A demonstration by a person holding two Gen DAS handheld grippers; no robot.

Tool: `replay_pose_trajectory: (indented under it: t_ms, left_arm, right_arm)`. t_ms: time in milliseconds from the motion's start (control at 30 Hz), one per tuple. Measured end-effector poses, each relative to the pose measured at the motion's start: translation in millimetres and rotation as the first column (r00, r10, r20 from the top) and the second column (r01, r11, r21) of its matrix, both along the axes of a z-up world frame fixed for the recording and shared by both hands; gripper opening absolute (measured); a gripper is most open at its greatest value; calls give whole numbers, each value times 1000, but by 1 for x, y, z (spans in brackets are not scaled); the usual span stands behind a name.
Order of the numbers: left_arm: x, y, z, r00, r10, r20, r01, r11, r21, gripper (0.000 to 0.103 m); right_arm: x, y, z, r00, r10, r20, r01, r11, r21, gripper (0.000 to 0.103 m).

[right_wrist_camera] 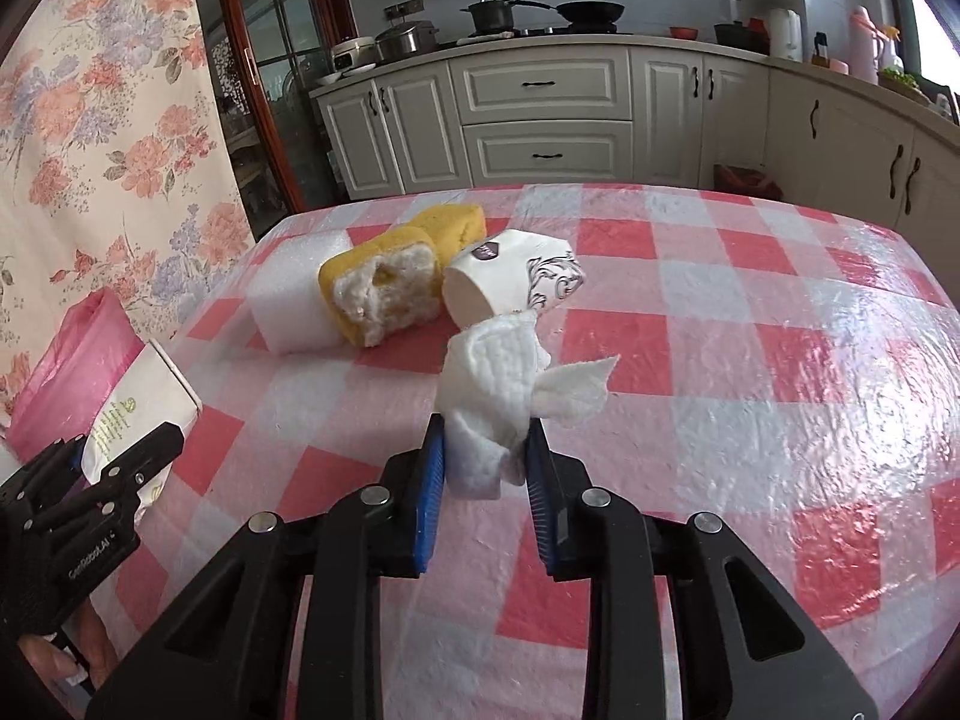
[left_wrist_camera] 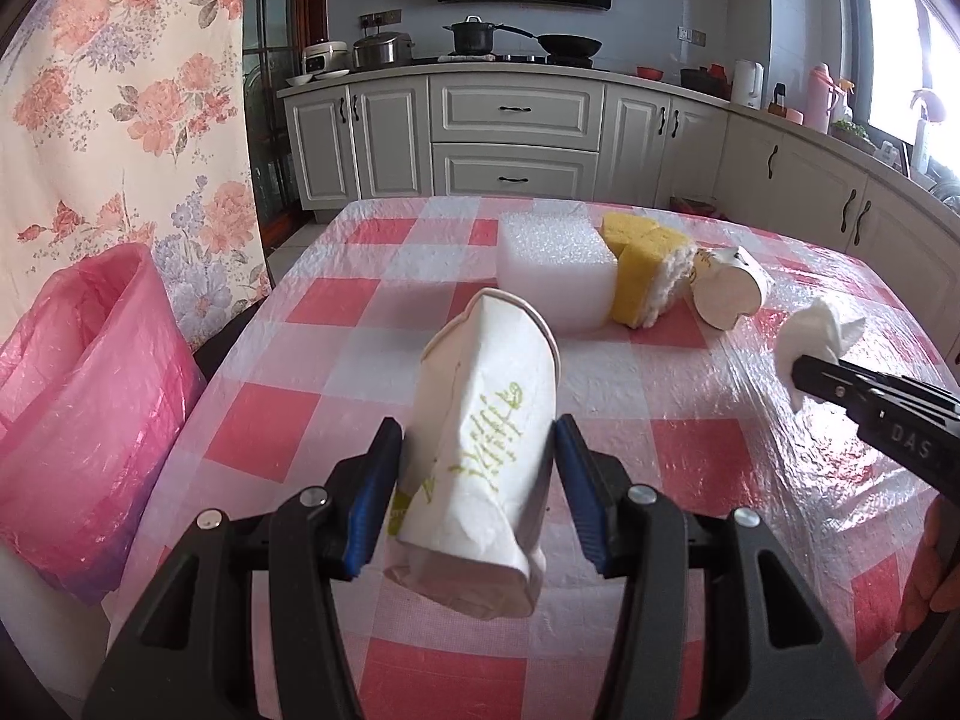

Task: Collect trash
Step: 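Carry the paper cup and white tissue over the pink bin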

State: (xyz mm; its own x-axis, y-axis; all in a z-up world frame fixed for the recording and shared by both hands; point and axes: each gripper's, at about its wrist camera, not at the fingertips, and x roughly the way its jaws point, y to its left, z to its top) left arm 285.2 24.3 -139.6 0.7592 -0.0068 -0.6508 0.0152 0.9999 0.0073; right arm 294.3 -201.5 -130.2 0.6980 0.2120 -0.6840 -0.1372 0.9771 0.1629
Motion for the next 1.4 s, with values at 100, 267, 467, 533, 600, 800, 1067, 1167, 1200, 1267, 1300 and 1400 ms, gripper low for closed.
replay_pose_trajectory:
  t_ms: [100, 267, 467, 533, 600, 800, 1067, 1167, 1200, 1267, 1300, 1400]
  left_arm:
    - [-1, 0, 1, 1000, 5, 5, -5, 1000, 0, 51]
    - [-6, -2, 4, 1000, 6, 28, -6, 1000, 12, 51]
    - [-9, -3, 7, 999, 6, 48, -7, 1000, 18, 51]
    - [-11, -3, 9, 998, 2, 60, -3, 1000, 16, 51]
    - [-13, -3, 9, 998, 6, 66, -7, 1000, 15, 51]
    - [-25, -7, 12, 997, 1, 74, -1, 1000, 3, 51]
    - [-50, -24, 21, 994, -50, 96, 49, 999, 8, 51]
    - [-60, -27, 22, 993, -62, 96, 62, 998, 6, 51]
    - [-63, -27, 21, 993, -65, 95, 65, 998, 4, 51]
    - [-69, -25, 20, 993, -72, 89, 72, 997, -1, 51]
    - [-72, -25, 20, 993, -75, 86, 76, 997, -2, 51]
    - [-81, -24, 19, 993, -84, 80, 85, 996, -7, 51]
  right_arm:
    - [-5, -3, 1, 1000, -3, 6, 3, 1000, -11, 26]
    - [-13, -1, 2, 1000, -9, 23, 9, 1000, -19, 26]
    - [-25, 1, 2, 999, -6, 45, 8, 999, -34, 26]
    - [-29, 1, 2, 999, -10, 53, 12, 999, -42, 26]
    - [-32, 0, 4, 998, -14, 63, 16, 999, -44, 26]
    - [-43, -1, 6, 997, -13, 73, 17, 998, -59, 26]
    - [-64, -3, 9, 996, -10, 85, 16, 997, -73, 26]
    - [-75, -3, 13, 995, -6, 97, 14, 997, -82, 26]
    - [-78, -4, 15, 995, -5, 103, 14, 996, -84, 26]
    - [-84, -4, 18, 994, -3, 109, 12, 996, -88, 26]
    - [-86, -5, 19, 994, -3, 112, 13, 996, -89, 26]
    - [-93, -6, 22, 993, 0, 115, 10, 996, -87, 26]
